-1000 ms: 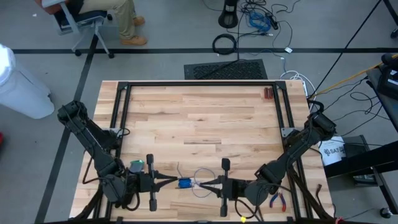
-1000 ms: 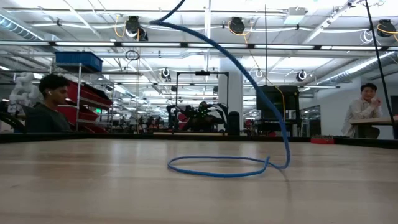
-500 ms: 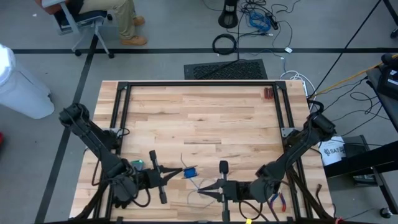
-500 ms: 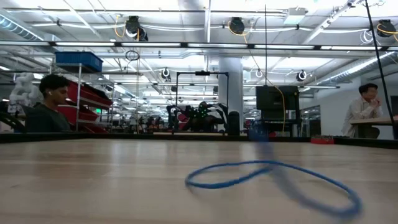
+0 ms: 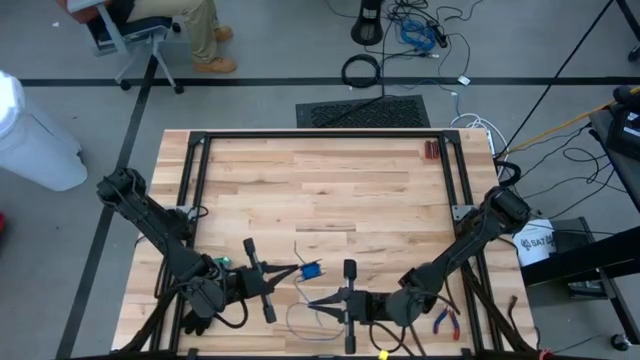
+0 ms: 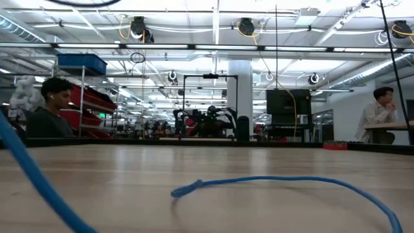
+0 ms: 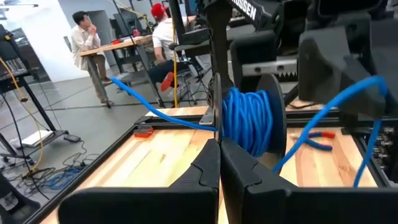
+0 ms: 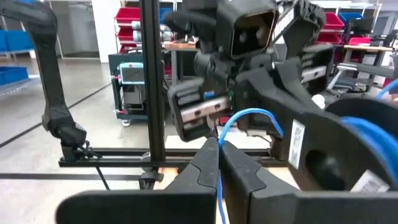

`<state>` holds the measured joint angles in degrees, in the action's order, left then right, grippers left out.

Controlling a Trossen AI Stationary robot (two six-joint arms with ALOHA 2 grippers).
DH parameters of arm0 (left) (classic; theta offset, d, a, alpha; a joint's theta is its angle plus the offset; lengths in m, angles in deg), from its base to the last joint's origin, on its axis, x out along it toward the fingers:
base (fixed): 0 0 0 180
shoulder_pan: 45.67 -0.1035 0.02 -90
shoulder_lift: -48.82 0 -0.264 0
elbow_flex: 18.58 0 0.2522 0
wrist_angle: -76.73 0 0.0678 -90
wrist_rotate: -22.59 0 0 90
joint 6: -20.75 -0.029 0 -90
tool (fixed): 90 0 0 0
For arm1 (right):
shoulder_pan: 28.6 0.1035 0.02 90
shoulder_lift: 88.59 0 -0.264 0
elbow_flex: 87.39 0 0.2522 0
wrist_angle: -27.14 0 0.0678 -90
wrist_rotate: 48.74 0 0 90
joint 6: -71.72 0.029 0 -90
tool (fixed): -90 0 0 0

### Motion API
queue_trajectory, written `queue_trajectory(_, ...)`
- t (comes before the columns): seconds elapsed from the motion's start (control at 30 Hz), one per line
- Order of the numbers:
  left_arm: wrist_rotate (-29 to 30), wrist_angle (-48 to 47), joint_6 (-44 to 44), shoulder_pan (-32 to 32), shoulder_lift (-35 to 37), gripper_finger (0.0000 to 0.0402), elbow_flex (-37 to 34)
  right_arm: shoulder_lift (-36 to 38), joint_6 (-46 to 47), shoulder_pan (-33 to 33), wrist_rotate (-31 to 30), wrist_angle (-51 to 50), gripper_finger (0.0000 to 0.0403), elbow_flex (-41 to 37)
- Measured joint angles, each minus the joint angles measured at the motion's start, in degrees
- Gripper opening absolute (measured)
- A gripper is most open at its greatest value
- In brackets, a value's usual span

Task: Coil cords
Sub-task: Uncoil the blue wire from the spool

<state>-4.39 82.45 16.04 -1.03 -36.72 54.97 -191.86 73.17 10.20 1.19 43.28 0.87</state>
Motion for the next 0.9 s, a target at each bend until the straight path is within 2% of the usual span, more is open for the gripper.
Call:
queue_trajectory(0.23,0.0,1.0,-2.2,0.7,0.0,0.0002,0.0,-0.7,1.1,-0.9,1.2,-4.4,0.0000,0.0)
queue_trajectory(0.6,0.0,15.7,-15.5,6.7,0.3,0.0002,0.0,-0.7,2.7,-1.7,0.8,-15.1,0.0000,0.0)
queue_trajectory(0.9,0.0,18.8,-18.7,8.3,0.4,0.0002,0.0,0.8,2.3,-2.1,-7.8,-24.1,0.0000,0.0)
